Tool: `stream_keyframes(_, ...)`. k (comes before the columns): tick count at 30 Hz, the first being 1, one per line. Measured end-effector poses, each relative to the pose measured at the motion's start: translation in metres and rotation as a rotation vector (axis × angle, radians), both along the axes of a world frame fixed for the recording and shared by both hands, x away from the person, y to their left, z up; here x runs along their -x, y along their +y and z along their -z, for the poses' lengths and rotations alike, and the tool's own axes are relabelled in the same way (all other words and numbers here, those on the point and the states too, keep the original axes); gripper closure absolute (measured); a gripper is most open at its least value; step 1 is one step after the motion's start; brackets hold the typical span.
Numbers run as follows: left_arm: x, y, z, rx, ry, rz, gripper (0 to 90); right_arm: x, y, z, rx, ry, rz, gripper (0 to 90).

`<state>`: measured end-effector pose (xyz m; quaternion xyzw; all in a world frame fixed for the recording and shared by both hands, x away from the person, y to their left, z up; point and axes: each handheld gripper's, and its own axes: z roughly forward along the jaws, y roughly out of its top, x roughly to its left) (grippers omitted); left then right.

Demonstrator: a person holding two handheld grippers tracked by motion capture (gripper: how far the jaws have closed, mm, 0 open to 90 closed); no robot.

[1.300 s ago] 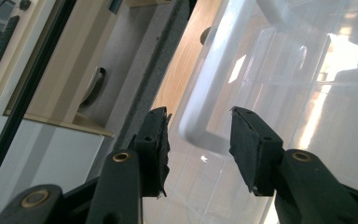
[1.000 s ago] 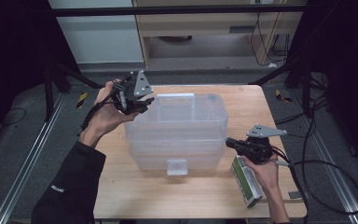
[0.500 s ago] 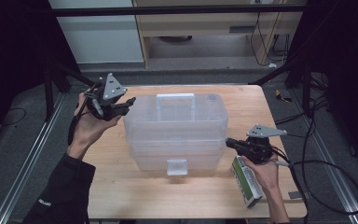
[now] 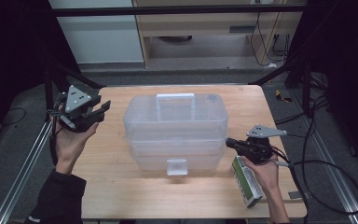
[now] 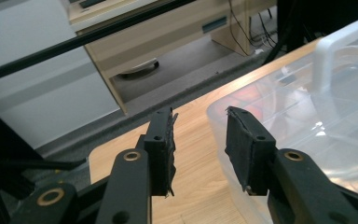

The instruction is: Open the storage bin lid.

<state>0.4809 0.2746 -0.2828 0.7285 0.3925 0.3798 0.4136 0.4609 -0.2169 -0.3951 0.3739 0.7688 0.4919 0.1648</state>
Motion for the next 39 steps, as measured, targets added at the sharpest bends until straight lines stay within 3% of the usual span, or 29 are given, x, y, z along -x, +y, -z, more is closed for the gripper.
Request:
stream_keyframes(10, 0.019, 0.022, 0.048, 0.096, 0.017, -0.093, 64.7, 0.0, 0.0, 0.0, 0.003, 0.002, -0.001, 90.0)
stream_keyframes(18, 0.029, 0.029, 0.086, 0.139, 0.077, -0.111, 69.9, 0.0, 0.0, 0.0, 0.004, 0.004, -0.001, 90.0)
stream_keyframes(20, 0.029, 0.029, 0.092, 0.127, 0.099, -0.112, 71.8, 0.0, 0.0, 0.0, 0.004, 0.003, -0.002, 90.0)
stream_keyframes(22, 0.03, 0.029, 0.095, 0.144, 0.103, -0.11, 73.3, 0.0, 0.0, 0.0, 0.005, 0.003, -0.001, 90.0)
stream_keyframes(34, 0.033, 0.003, 0.11, 0.14, 0.165, 0.022, 87.7, 0.001, 0.0, 0.0, 0.005, 0.006, -0.002, 90.0)
stream_keyframes(39, 0.032, -0.006, 0.116, 0.134, 0.188, 0.066, 89.3, 0.001, 0.0, 0.0, 0.004, 0.008, -0.002, 90.0)
